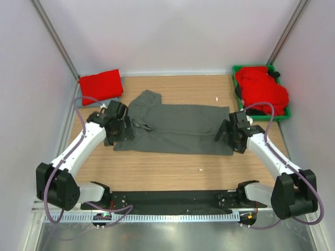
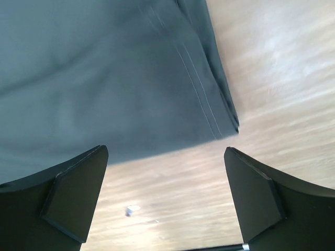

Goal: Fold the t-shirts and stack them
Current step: Fold the tshirt

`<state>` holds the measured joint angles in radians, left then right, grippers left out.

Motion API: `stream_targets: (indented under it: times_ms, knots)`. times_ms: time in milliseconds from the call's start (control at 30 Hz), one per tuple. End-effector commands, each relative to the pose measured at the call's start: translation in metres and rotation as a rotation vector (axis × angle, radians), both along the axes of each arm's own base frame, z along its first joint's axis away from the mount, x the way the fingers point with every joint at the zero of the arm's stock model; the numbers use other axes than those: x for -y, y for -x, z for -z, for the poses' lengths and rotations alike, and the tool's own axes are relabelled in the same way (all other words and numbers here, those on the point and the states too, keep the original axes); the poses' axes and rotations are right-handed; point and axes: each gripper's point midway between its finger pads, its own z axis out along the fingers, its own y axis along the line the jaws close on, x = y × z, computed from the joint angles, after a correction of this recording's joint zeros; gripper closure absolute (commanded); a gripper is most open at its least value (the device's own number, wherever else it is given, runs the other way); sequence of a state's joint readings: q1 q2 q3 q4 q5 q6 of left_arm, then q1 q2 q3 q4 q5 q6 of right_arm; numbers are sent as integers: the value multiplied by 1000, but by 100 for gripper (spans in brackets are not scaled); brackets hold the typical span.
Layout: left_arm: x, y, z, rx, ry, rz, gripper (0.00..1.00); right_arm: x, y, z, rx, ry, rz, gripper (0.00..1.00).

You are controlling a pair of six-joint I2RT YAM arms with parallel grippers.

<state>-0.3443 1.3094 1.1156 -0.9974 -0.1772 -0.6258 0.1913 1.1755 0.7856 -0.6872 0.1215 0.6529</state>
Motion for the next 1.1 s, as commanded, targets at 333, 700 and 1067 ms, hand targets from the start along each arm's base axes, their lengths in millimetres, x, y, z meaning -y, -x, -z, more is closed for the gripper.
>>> stream_targets:
  times_ms: [333,700,1067]
  knots:
    - [-16,-8,53,150,61,-306,11,9,8,33,-2,-157,58,1]
    - [-34,-12,82,206,32,-427,12,31,12,48,-14,-162,157,13]
    - [-34,-18,105,197,19,-444,26,28,9,64,-30,-189,194,50]
